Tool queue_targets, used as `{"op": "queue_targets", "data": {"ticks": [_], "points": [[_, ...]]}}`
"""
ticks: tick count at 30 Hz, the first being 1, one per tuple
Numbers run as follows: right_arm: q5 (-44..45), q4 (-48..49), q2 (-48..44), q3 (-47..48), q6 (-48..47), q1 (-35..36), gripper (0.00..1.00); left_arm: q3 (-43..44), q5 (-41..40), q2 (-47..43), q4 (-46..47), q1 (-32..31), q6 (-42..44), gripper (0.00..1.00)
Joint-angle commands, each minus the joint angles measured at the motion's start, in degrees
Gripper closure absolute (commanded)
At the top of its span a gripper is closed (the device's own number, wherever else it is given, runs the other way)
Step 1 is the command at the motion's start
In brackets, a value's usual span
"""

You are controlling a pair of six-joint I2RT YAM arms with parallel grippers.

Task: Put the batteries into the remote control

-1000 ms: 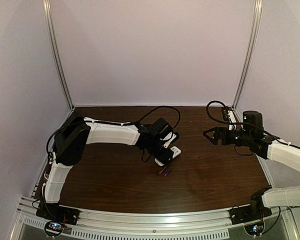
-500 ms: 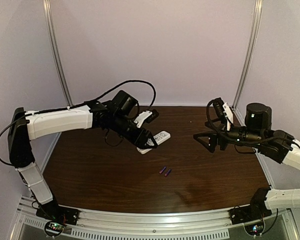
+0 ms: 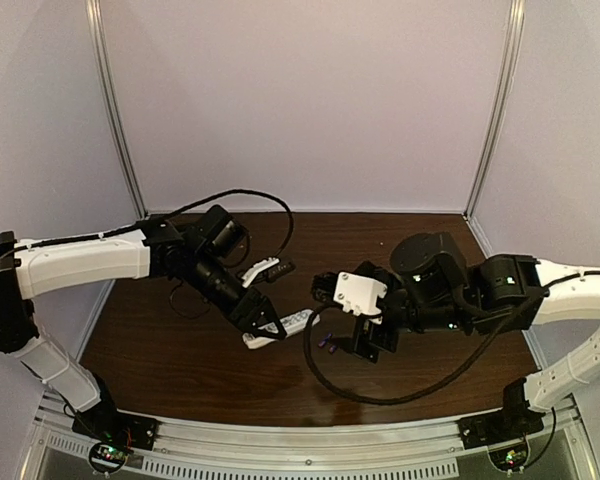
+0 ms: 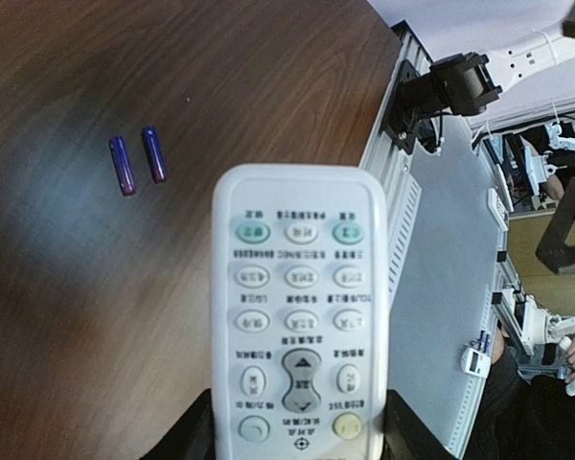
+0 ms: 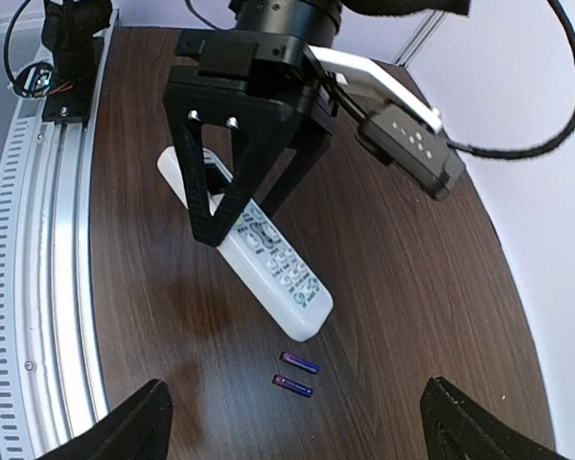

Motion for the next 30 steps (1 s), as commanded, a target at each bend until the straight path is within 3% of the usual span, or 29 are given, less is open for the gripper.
{"op": "queue_targets", "data": {"ticks": [1,7,16,20,30], "points": [[12.1,-5.0,4.9,4.2,-8.1,5.1,0.12,-1.6,6.6,-0.4,0.4,0.3,-1.1,0.62],[14.3,-7.6,9.5,7.6,-12.3,8.2,0.24,-1.0,10.1,-0.1,-0.1,0.3,-1.1,0.61],[17.3,-7.6,14.3,10.5,-16.5,9.8,0.32,-0.7,10.9,1.8,0.2,-0.5,-1.1,0.62],[17.1,-8.7,16.8,12.1,-16.6,9.9,0.42,-0.5,11.9,2.3,1.2,-0.9,-1.7,0.62],[16.4,-10.0,20.4,14.0,-16.9,10.3,0.48,-0.4,12.9,3.1,2.0,-1.9,-2.3,0.63]]}}
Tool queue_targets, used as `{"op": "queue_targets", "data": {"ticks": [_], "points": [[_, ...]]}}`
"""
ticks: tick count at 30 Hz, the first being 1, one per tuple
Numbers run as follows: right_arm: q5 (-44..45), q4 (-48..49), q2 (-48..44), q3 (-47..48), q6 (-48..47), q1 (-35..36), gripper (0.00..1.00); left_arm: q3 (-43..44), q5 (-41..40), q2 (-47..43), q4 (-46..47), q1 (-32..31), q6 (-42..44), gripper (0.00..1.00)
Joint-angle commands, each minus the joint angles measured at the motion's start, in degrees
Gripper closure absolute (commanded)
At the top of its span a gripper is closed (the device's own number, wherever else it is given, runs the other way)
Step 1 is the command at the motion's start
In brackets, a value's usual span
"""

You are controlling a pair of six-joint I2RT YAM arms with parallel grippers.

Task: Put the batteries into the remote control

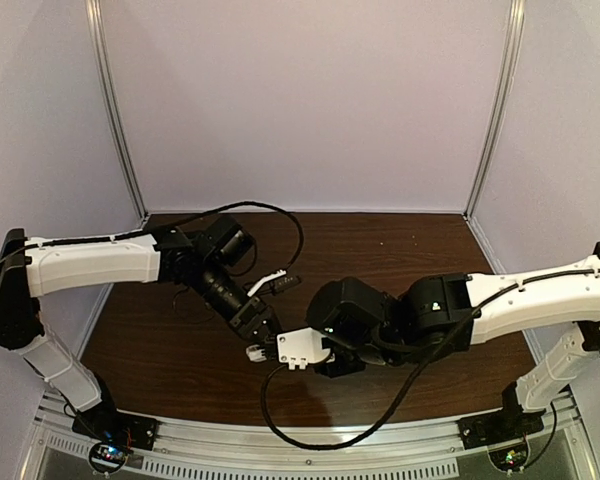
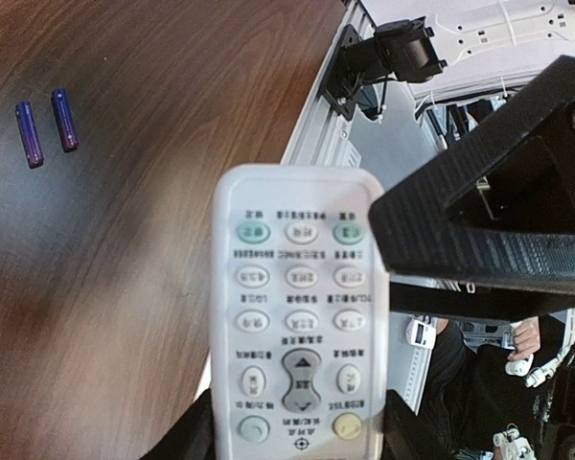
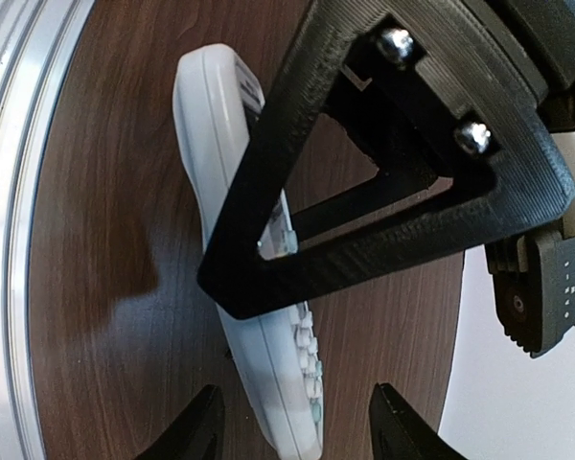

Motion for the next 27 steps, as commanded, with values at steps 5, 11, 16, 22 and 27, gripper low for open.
{"op": "queue_targets", "data": {"ticks": [5,11,16,22,27], "points": [[1.1,-2.0,2.3,2.1,-0.3,0.9,0.53,1.2,2.4,1.2,2.8,-0.9,-0.7,0.63],[1.2,-2.1,2.9,2.3,-0.5,1.0,0.59,1.2,2.3,1.5,3.0,-1.2,-0.7,0.63],[1.3,-2.5,3.8,3.3,-0.4,1.0,0.63,1.4,2.3,2.0,3.0,-1.6,-0.8,0.64],[1.5,-2.5,4.8,3.7,-0.4,1.1,0.67,1.4,2.6,2.7,3.2,-1.7,-0.7,0.64],[1.5,-2.4,5.0,3.9,-0.4,1.1,0.68,1.6,2.8,2.8,3.9,-1.8,-1.2,0.65]]}}
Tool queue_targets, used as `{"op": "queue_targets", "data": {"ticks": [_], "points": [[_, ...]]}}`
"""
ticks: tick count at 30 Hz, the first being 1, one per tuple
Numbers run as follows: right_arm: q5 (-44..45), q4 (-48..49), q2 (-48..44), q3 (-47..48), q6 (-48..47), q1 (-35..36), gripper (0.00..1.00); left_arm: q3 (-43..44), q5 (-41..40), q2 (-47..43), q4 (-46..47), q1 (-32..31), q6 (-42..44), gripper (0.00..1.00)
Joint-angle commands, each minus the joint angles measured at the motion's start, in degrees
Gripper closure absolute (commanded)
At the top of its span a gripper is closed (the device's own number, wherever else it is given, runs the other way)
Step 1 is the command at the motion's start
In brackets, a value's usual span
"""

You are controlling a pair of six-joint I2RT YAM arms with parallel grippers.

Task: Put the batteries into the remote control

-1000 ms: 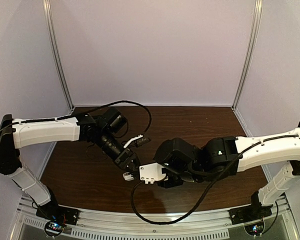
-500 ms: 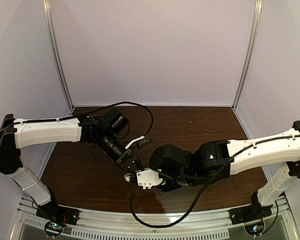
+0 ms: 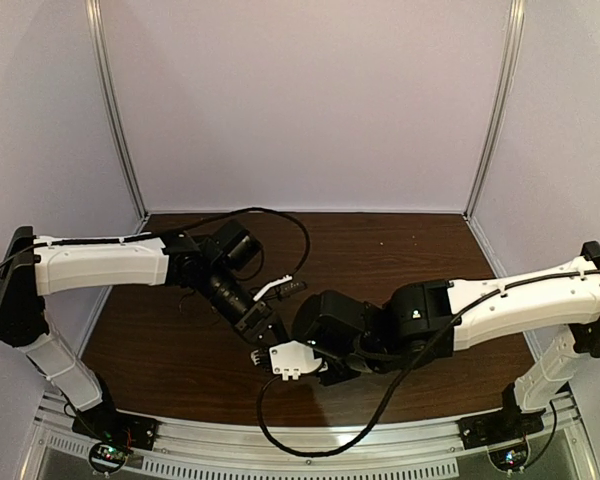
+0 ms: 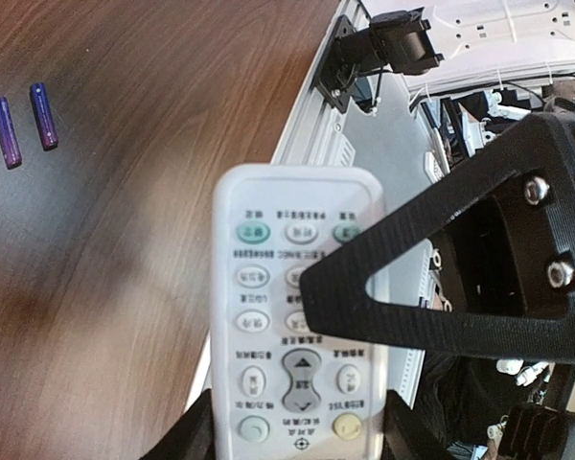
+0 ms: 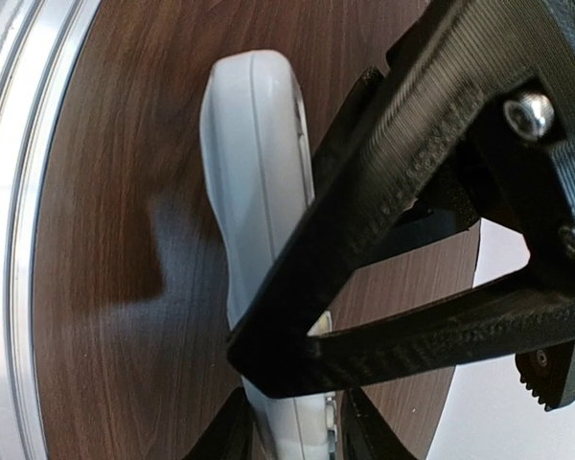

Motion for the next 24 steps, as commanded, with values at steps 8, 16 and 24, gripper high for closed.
{"op": "queue_targets", "data": {"ticks": [8,16,24], "points": [[0.7,0.8,1.0,1.4,0.7,0.4,0.61,2.0,1.8,0.9,2.5,-0.5,-0.7,0.65],[0.1,0.5,1.1,2.4,1.6,0.3,0.80,2.4,1.1,0.8,2.8,-0.6,-0.4,0.57],[-2.9,1.2,-3.9,1.2,4.7,-0.3,0.92,4.1,-0.5,-4.1,4.4,2.4,-1.2,0.08]]}}
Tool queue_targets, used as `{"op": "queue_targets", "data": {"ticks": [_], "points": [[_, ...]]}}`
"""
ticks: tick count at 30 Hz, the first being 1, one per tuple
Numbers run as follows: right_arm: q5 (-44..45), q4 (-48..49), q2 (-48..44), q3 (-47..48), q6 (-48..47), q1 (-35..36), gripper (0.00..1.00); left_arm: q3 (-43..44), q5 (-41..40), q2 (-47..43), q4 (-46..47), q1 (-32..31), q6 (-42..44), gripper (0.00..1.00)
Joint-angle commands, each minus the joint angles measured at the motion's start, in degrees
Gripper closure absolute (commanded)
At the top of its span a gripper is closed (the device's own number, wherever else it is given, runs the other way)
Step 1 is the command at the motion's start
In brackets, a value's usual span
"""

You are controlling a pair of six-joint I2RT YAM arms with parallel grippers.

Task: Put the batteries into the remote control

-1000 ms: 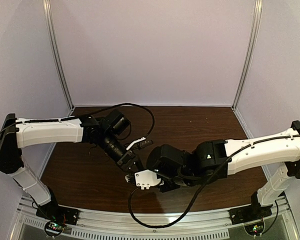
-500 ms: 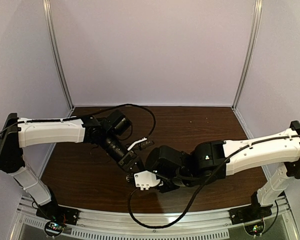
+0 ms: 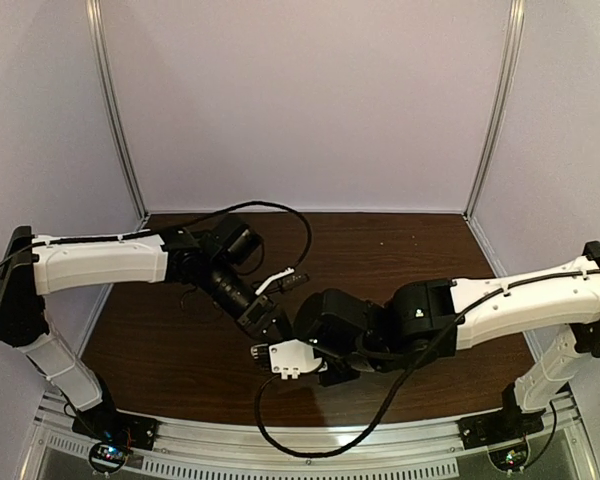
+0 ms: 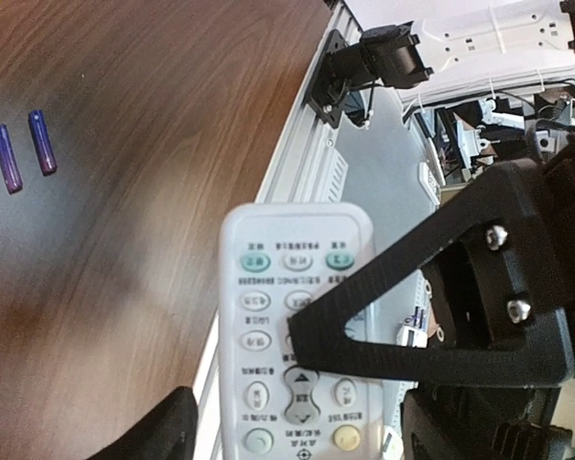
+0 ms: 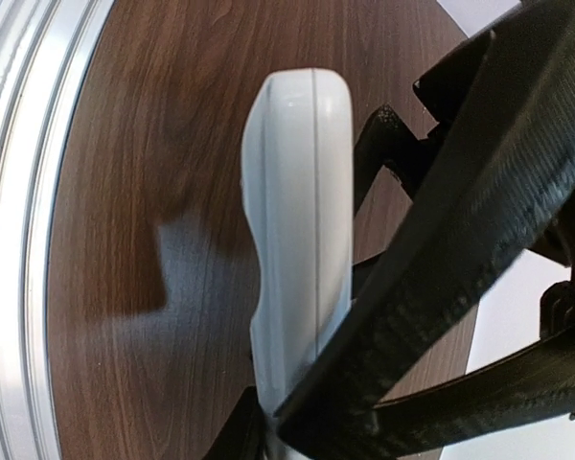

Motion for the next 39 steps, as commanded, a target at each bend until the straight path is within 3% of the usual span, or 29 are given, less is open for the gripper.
{"op": "queue_targets", "data": {"ticks": [1,6,8,12,17,23,28,33,39], "points": [[-2.0,1.4,-4.5,0.4,3.7,-0.7,0.92,3.7,-1.0,-5.6,2.7,3.3,0.2,0.03],[-5.2,6.8,-9.5,-3.9,8.8,-3.8,0.95,7.1,-4.8,-14.8,1.9,15.7,2.7,0.02],[-7.3,11.5,-12.1,-4.8,12.7,-6.2,0.96,6.6,-9.8,-19.6,3.8,20.7,2.4,0.03],[-9.9,21.7,-16.7,-5.5,22.5,-11.3,0.97,1.5,-25.6,-29.6,12.3,22.1,0.9,0.03],[-5.9,33.7,-18.6,-6.2,35.8,-15.3,1.00,-11.8,-35.2,-39.6,24.3,21.8,-4.4,0.03],[-0.5,49.6,-18.4,-11.9,54.0,-17.5,1.00,-22.6,-46.0,-46.0,34.1,14.8,-6.4,0.03],[2.3,58.9,-17.1,-15.4,66.9,-17.5,0.99,-22.3,-59.1,-42.4,37.1,2.1,-1.6,0.03],[2.6,67.0,-16.6,-19.8,74.7,-17.4,0.99,-19.6,-57.5,-35.3,40.8,-2.2,-0.9,0.09],[2.7,68.1,-15.8,-21.5,80.1,-17.5,0.99,-13.8,-60.7,-27.5,41.4,-7.2,2.1,0.12]]}}
